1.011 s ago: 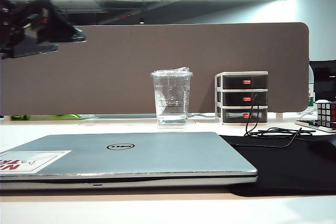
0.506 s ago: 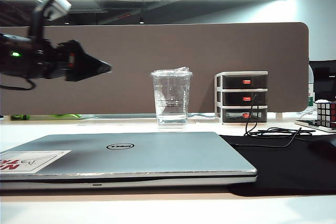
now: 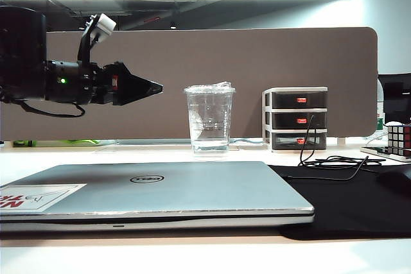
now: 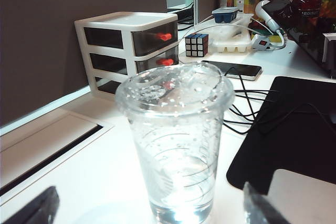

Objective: Pick up the coffee cup and place it on the right side of the laptop.

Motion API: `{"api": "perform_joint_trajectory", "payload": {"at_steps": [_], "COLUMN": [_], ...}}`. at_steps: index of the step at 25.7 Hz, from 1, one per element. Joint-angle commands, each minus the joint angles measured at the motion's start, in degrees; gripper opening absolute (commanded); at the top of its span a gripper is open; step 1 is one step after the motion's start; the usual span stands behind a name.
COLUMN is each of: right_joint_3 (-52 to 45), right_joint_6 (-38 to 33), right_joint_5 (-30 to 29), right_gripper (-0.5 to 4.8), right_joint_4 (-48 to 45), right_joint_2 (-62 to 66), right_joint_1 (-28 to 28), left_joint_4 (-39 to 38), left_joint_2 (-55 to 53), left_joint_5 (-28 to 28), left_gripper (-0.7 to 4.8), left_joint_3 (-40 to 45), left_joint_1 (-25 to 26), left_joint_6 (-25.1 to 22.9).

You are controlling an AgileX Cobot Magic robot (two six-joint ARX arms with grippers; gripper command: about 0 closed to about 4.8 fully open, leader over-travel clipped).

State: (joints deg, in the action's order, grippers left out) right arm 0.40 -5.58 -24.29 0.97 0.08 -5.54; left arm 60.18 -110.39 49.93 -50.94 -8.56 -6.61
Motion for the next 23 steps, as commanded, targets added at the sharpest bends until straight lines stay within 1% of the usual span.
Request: {"api": "perform_joint_trajectory", "payload": {"at_steps": [1, 7, 11, 12, 14, 21, 23], "right_joint_3": [-0.3, -0.3, -0.3, -0.3, -0.3, -0.3, -0.3], "right_joint_6": [-0.2, -0.2, -0.2, -0.2, -0.2, -0.2, -0.2], "right_joint_5": [-0.3, -0.3, -0.3, -0.3, -0.3, -0.3, -0.3], "right_gripper": [-0.01, -0.01, -0.01, -0.01, -0.01, -0.01, -0.01], "right_joint_4": [-0.7, -0.5, -0.5, -0.5, 0.2, 0.5, 0.5], "right_joint_2": [-0.1, -0.1, -0.1, -0.1, -0.1, -0.1, -0.1], "right_joint_1": [0.0, 0.0, 0.0, 0.0, 0.0, -0.1, -0.1], "left_joint_4": [0.3, -0.2, -2.0, -2.4, -3.7, -7.9, -11.1], "left_joint_2": [-1.4, -5.9, -8.7, -9.2, -10.8, -13.7, -15.2], "left_joint_5": [2.9, 8.0, 8.0, 8.2, 9.8, 10.8, 10.8], "left_gripper": [4.79, 4.79, 4.79, 4.79, 4.79, 4.79, 4.79], "left_joint_3": [-1.8, -5.7, -9.2, -10.1, -13.9, -19.8, -22.5], "left_joint_1": [-0.3, -0.8, -1.6, -1.6, -2.4, -3.6, -3.9], "left_joint_6": [-0.1, 0.3, 1.8, 2.6, 6.4, 6.5, 6.4]}}
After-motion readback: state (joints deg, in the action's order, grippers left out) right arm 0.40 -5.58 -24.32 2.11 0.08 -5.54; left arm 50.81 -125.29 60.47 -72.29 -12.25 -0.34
